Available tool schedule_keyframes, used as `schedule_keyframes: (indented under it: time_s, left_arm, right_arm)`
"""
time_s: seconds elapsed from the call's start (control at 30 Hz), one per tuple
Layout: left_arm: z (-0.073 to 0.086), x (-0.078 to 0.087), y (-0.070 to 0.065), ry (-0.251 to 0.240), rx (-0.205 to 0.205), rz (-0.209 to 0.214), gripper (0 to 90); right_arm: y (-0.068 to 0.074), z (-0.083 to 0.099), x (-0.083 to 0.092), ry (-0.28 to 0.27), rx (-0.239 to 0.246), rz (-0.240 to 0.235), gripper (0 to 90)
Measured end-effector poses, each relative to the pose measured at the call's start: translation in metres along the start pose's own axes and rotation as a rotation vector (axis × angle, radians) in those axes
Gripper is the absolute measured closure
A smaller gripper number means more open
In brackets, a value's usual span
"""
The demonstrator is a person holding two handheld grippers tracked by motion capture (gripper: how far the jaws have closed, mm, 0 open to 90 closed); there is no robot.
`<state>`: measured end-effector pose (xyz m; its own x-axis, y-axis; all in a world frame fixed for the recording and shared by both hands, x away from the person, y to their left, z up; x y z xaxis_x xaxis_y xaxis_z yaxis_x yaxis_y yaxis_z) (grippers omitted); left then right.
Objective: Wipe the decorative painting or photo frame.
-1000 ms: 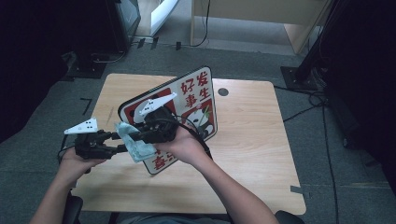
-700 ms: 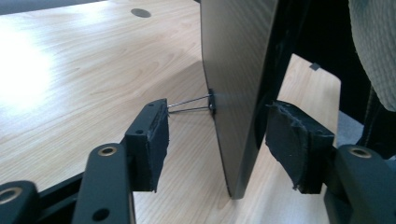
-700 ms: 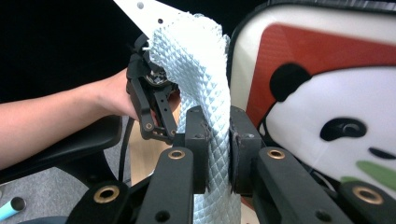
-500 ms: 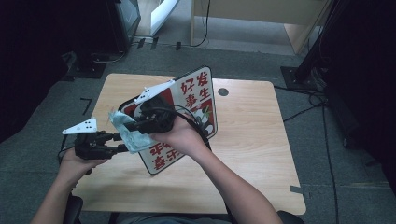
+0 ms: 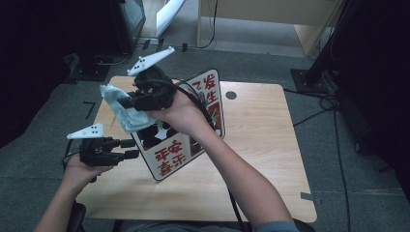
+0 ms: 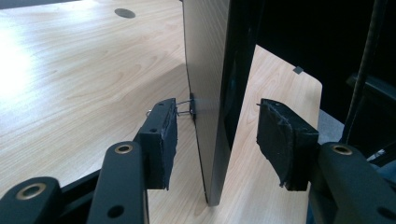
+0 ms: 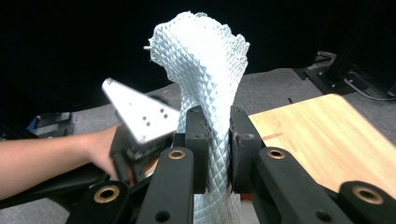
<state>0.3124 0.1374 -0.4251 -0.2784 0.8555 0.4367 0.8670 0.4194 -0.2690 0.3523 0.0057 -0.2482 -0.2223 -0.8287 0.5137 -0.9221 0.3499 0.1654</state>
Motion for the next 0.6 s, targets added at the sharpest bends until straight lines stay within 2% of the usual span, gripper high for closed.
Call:
schedule_keyframes:
  time_s: [0.1,0.17,0.37,0.6]
  left_arm:
    - [0.000,-0.002,0.000,0.005,-0.006,0.001,47.9]
    - [0.000,-0.002,-0.001,0.007,0.006,0.008,49.7]
    - [-0.001,-0.003,0.000,0.001,0.018,-0.002,50.6]
    - [-0.001,-0.008,-0.002,0.009,0.000,-0.003,48.7]
  right_arm:
    - [-0.004,-0.008,-0.005,0.016,0.018,0.010,81.1]
    - [-0.008,-0.010,-0.010,0.025,0.013,0.011,81.1]
    - [-0.022,-0.002,-0.019,0.070,-0.018,0.011,81.1]
    - [-0.031,0.003,-0.015,0.079,-0.037,0.020,80.9]
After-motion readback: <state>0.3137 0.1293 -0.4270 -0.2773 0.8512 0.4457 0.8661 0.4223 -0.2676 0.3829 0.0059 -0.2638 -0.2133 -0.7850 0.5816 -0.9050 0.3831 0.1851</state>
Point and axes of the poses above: each handheld gripper's, and its own axes: x roughly backward along the jaws, z roughly out of its underside, y roughly to its left, the point moved 6 cm from there along -x, roughly forward along the jaws, and after that the axes turned 3 degrees about -x, right-handed, at the moved point
